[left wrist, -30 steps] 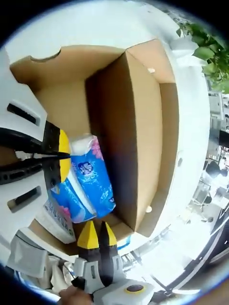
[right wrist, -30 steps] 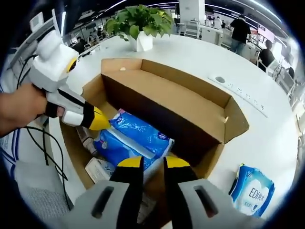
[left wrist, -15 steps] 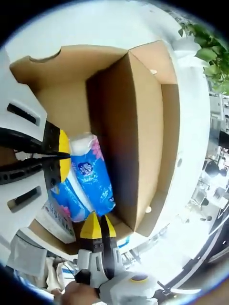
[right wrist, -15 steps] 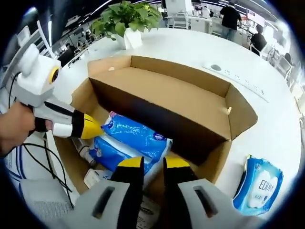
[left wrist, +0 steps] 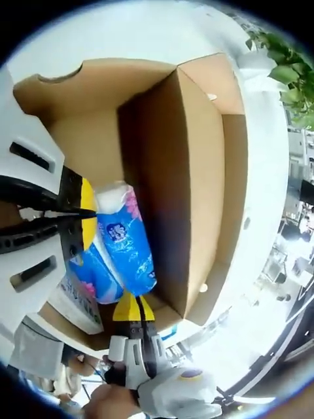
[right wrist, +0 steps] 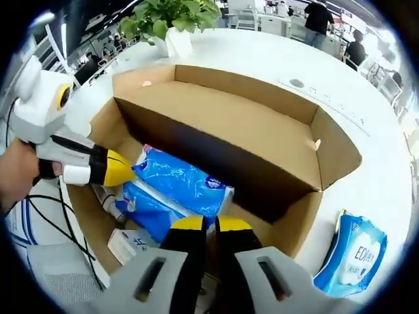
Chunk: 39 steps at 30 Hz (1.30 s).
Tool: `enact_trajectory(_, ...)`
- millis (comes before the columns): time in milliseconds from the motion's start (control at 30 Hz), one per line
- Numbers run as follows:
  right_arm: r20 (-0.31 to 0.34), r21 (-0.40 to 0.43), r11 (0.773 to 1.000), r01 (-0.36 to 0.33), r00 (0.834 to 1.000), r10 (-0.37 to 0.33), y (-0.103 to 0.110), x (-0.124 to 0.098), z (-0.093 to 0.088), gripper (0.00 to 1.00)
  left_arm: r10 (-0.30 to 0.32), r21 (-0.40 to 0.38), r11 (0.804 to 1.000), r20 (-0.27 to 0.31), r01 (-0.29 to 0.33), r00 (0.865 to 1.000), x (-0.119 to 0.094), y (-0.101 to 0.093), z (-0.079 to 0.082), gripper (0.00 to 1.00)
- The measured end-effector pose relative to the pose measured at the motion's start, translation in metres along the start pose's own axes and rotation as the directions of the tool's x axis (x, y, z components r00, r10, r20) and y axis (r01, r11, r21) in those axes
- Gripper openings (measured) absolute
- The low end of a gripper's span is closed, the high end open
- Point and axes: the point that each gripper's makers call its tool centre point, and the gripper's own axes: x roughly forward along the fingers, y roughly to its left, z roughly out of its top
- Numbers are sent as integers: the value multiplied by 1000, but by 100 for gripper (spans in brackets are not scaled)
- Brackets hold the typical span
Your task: Operate the shoe box by opening the lid, removing the specified soft item, and placing it in the target area until the item is outside and the box remains undamaged.
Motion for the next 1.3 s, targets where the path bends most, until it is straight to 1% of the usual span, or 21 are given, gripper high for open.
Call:
enact_trajectory(33, 0, -3, 1000, -2, 1000, 2, 1, 0, 0, 0, 0, 2, 1000, -1, 0, 1000, 0, 0, 0, 0)
enact_trajectory(233, 8, 0, 1000, -9, 1000, 9, 3, -6, 1, 0, 1, 9, 1000, 14, -2, 1000, -7, -1, 6, 0)
enact_trajectory(467, 37, 0, 1000, -19, 999, 19, 6, -17, 10, 0, 5, 13, 1000, 32, -5, 999, -16, -3, 13, 0)
enact_trajectory(800, 88, 4, 999, -38, 995, 37, 13, -35, 22, 0, 11, 26, 1000, 67, -13, 998, -37, -8, 24, 0)
enact_trajectory(933, 107, 4, 999, -39, 994, 39, 14, -44, 26, 0, 14, 36, 999, 80, -17, 997, -46, -11, 29, 0)
enact_trajectory(1300, 153, -2, 1000, -28, 988, 28, 16, -72, 37, 0, 5, 65, 998, 122, -13, 993, -73, -28, 43, 0)
